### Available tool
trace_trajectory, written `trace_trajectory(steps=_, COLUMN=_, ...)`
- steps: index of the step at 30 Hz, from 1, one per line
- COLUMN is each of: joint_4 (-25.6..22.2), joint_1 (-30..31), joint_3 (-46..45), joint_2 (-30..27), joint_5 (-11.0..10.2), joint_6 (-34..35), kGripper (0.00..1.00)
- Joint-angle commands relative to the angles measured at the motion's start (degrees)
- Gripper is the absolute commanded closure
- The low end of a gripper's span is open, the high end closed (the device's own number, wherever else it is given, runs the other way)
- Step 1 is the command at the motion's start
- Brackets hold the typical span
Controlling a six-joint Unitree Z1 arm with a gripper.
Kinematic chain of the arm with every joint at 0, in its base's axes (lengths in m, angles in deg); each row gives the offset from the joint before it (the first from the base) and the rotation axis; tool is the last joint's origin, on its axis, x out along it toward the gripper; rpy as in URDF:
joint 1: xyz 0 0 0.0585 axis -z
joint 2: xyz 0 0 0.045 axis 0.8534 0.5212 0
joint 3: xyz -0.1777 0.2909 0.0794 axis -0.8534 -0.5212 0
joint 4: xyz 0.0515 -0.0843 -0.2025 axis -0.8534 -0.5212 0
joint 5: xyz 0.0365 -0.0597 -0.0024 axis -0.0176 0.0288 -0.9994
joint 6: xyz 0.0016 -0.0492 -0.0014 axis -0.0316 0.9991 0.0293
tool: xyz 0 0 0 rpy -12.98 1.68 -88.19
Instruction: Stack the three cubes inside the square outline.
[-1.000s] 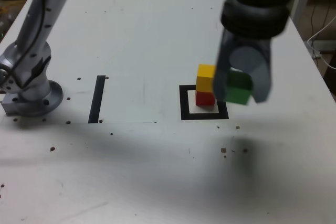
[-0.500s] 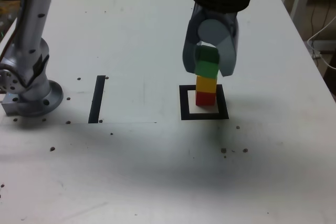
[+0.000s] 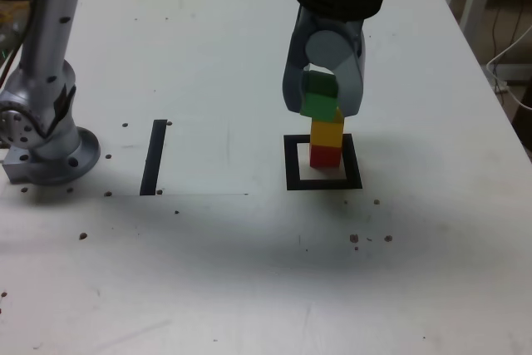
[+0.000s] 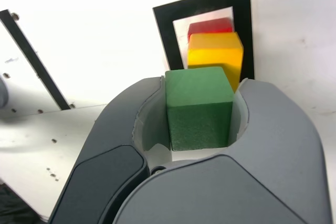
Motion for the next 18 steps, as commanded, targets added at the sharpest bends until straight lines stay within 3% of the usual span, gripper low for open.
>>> trace_trajectory(steps=1, joint_4=0.7, joint_1=-0.2, joint_3=-0.3, joint_2=-0.7, joint_5=0.2, joint_6=-0.1, kGripper=0.7)
trace_trajectory(steps=18, joint_4=3.1, joint_1=-1.1, joint_3=-1.3, joint_2=-0.9, joint_5=0.2, joint_6=-0.2, kGripper=0.66)
